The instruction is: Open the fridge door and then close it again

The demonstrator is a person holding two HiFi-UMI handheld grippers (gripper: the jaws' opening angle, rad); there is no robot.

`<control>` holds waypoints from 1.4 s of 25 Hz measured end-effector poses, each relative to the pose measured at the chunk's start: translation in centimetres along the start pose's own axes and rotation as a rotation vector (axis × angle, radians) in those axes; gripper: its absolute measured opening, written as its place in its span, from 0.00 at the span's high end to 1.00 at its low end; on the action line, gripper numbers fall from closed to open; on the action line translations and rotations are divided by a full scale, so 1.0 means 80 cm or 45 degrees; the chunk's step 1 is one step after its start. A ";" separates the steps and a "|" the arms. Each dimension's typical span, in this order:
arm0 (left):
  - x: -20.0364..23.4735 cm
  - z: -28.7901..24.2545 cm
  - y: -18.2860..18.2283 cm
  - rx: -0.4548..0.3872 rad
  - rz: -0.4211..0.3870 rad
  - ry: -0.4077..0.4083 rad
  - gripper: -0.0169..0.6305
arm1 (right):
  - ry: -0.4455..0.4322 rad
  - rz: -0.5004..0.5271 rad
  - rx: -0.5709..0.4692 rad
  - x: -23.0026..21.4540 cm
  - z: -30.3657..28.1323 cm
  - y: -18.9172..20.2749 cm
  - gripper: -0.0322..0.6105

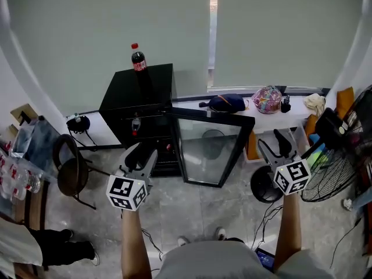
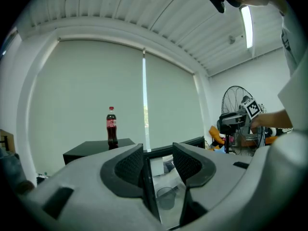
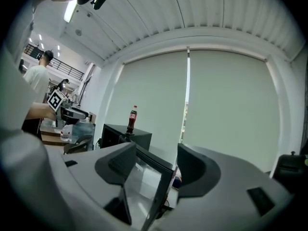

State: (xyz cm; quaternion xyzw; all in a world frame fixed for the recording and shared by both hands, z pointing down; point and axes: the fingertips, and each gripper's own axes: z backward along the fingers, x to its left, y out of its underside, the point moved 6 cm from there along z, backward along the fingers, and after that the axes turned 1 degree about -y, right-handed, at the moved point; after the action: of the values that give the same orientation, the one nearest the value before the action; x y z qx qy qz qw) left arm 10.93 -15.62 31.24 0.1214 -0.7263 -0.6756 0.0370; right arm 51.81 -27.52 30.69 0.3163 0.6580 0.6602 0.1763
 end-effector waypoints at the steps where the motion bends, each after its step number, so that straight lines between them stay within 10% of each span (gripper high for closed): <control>1: 0.002 -0.002 -0.001 -0.003 -0.002 0.001 0.69 | 0.007 -0.003 0.004 -0.001 0.000 0.001 0.55; 19: -0.061 -0.156 0.010 0.136 0.012 0.268 0.70 | -0.247 -0.098 0.175 -0.058 -0.095 0.081 0.53; 35: -0.179 -0.283 0.133 0.335 0.162 0.352 0.70 | -0.669 -0.283 0.137 -0.103 -0.190 0.134 0.46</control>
State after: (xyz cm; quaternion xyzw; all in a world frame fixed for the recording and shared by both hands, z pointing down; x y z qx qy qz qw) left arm 28.39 -33.78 45.30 0.1705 -0.8025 -0.5482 0.1628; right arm 49.97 -45.18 40.70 0.4114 0.6545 0.4963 0.3950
